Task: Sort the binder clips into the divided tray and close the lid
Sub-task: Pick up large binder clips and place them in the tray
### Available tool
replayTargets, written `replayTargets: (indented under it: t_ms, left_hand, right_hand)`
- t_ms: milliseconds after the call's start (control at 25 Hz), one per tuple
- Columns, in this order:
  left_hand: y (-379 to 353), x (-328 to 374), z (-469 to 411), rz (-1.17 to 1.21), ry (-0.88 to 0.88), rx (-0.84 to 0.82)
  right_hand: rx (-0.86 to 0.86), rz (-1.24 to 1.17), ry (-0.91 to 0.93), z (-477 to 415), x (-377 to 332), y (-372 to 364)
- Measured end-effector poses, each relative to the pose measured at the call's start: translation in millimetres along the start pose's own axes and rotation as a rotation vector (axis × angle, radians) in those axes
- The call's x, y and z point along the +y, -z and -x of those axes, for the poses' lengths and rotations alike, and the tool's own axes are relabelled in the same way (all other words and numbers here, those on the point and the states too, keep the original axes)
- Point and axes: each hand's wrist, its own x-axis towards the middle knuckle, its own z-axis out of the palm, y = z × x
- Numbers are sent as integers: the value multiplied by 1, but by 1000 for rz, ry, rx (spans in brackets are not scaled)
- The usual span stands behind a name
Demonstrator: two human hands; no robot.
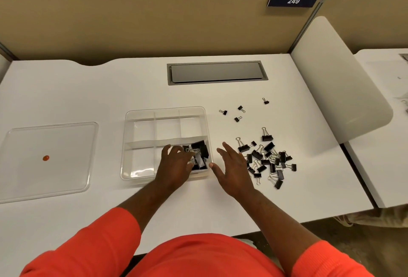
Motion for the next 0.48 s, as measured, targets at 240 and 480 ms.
replayTargets:
  t_ms: [240, 480]
  left_hand:
    - [-3, -3, -7, 44, -70, 20]
    - [-1, -11, -18, 302, 15, -6]
  right_hand:
    - [-2, -8, -20, 3, 4, 4]
    - [2, -4, -34, 4, 3, 3]
